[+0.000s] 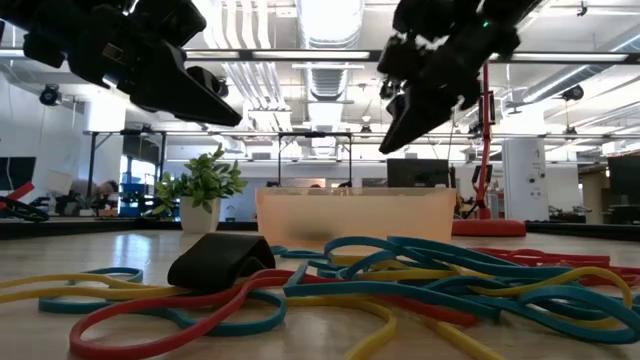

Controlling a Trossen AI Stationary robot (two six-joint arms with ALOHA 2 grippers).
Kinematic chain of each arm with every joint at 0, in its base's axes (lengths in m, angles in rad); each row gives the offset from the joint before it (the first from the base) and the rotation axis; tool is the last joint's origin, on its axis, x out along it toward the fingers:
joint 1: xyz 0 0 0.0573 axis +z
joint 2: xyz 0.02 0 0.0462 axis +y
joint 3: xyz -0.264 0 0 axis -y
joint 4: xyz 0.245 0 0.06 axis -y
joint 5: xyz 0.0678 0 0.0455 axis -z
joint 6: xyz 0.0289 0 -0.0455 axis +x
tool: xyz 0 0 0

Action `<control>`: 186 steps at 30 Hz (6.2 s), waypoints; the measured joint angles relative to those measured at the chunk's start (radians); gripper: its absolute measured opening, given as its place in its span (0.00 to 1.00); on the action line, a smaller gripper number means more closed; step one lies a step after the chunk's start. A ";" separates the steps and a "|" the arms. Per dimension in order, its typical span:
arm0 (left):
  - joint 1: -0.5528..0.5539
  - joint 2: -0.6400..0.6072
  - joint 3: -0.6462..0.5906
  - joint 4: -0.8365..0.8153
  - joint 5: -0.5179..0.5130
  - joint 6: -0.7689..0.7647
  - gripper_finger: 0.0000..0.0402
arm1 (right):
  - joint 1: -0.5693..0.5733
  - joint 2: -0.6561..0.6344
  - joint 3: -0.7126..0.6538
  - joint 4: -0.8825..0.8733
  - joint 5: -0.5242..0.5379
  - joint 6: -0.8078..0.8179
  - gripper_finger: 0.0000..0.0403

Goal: Pick and place rubber bands into bin
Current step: Put the red rubber band into the bin

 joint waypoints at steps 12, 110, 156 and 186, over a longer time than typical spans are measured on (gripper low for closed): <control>0.000 0.000 -0.009 0.006 -0.022 0.015 0.34 | 0.278 0.034 -0.095 0.100 -0.003 0.174 0.32; 0.001 0.000 -0.010 0.037 -0.020 0.020 0.34 | 0.354 -0.171 -0.240 0.296 0.053 0.151 0.02; 0.001 0.000 -0.010 0.052 -0.020 0.020 0.34 | 0.374 0.020 -0.258 0.128 0.102 0.365 0.42; 0.001 0.000 -0.010 0.052 -0.020 0.020 0.34 | 0.374 0.099 -0.260 0.122 0.092 0.313 0.03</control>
